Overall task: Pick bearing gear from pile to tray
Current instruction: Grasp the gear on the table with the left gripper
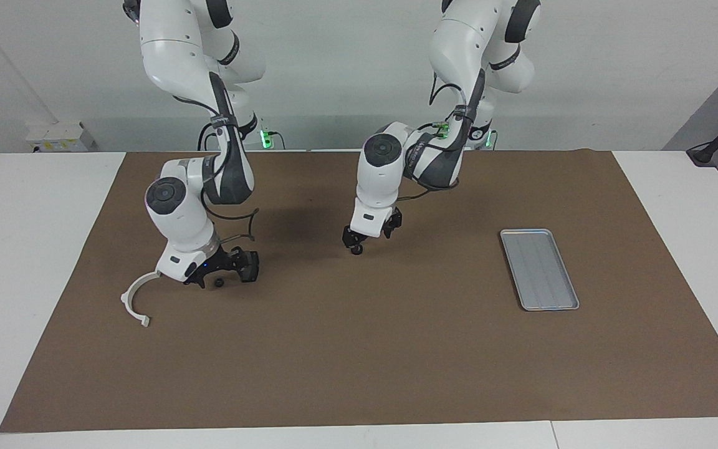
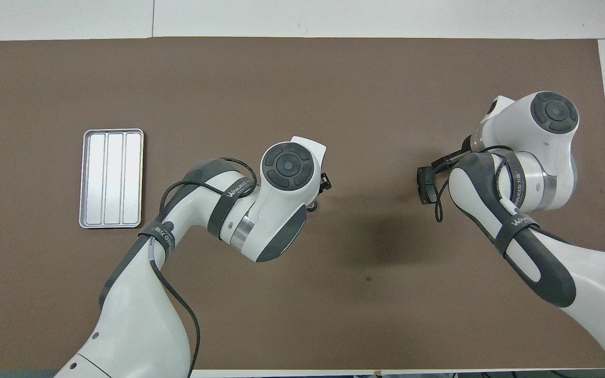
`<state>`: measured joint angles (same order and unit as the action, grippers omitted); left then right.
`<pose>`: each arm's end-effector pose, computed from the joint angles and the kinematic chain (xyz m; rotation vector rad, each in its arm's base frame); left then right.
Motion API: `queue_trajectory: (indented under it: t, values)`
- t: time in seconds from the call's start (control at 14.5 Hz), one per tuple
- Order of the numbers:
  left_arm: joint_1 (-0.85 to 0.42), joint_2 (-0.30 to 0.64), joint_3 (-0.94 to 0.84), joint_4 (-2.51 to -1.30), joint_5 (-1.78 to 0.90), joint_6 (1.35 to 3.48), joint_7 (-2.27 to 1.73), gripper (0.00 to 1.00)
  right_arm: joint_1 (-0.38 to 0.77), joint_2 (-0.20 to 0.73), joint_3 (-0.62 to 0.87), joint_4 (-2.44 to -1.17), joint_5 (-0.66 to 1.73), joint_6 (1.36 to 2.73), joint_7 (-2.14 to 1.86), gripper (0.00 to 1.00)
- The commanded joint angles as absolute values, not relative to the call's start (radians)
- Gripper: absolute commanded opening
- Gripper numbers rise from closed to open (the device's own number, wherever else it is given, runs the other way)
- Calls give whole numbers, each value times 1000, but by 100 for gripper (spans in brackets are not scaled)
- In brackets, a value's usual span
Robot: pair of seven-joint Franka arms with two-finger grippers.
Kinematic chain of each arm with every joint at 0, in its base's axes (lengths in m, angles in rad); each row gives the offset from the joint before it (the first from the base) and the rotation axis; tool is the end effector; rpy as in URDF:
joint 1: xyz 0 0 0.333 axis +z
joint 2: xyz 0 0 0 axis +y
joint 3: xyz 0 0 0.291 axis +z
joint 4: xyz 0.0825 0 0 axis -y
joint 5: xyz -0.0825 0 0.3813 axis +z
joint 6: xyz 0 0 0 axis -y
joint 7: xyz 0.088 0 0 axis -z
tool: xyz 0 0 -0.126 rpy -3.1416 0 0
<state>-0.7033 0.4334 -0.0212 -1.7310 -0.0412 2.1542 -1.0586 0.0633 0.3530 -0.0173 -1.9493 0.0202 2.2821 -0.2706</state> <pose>0.4828 -0.4293 0.2908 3.0716 0.5572 -0.0624 0.6016 0.0286 0.2565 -3.0939 -0.4744 0.0297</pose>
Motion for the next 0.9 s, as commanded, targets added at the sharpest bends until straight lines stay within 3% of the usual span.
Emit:
queue_trajectory:
  t: [0.0,0.41,0.69,0.83]
  values:
    - [-744,494,2,-1692,-54,2166,-1103,100,38,359,-5,-1965,41,2307,-314,95]
    - [-752,538,6,-1649,-48,2158,-1118,100,41,364,-5,-1979,41,2321,-311,79]
    - [-752,537,5,-1660,-46,2171,-1123,95,49,364,-5,-1979,41,2321,-299,52]
    - [-752,538,5,-1664,-46,2177,-1143,85,51,364,-5,-1979,41,2321,-299,30]
